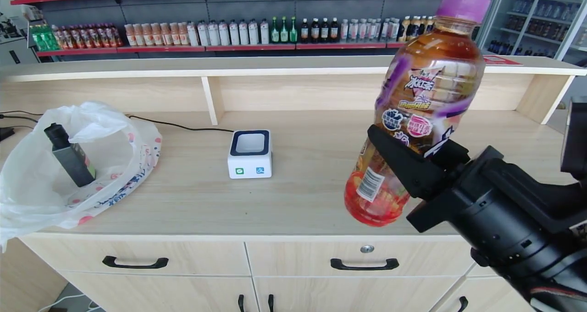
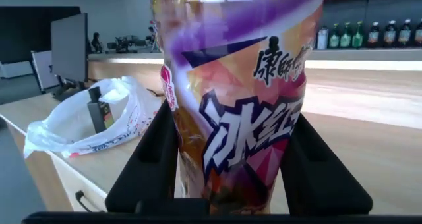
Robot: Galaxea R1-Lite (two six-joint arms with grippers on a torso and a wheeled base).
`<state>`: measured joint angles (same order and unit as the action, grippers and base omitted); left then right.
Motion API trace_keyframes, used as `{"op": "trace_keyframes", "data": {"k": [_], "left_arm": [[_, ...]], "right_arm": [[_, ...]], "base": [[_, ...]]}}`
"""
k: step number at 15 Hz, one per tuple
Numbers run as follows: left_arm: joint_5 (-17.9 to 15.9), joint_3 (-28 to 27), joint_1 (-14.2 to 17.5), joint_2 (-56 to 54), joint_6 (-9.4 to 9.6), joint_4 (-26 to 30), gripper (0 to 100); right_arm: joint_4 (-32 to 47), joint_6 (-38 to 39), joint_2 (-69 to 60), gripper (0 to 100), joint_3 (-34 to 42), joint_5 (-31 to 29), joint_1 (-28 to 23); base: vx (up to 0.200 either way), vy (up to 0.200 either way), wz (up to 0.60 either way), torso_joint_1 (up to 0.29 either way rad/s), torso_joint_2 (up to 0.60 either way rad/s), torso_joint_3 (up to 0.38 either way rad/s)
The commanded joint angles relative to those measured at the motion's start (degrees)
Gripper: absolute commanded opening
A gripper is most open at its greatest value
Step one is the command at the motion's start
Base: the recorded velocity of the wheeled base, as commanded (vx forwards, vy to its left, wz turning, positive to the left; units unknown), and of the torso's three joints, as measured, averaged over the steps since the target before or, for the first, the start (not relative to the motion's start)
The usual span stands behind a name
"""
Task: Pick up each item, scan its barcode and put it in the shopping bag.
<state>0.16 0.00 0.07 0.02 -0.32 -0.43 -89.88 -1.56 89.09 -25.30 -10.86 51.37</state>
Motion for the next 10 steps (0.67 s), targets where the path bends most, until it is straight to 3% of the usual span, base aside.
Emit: {"op": "trace_keyframes", "data": {"k": [1,5,10], "left_arm": [[0.0,0.0,0.0,0.1,-0.03,0.0,100],[0.0,0.0,0.0,0.1,-0.03,0.0,100],[0.0,0.0,0.0,0.1,-0.03,0.0,100]], "right_arm": [[0.0,4.4,0.4,0,0.5,4.4,0.0],[-0.1,17.2,0.2,0,0.2,13.4,-0.1],[-0.1,29.0,-1.6,0,0.0,13.7,0.0]], "base": [[0.000,0.000,0.00,0.000,0.00,0.000],[0.000,0.000,0.00,0.000,0.00,0.000],[0.000,0.000,0.00,0.000,0.00,0.000]]}}
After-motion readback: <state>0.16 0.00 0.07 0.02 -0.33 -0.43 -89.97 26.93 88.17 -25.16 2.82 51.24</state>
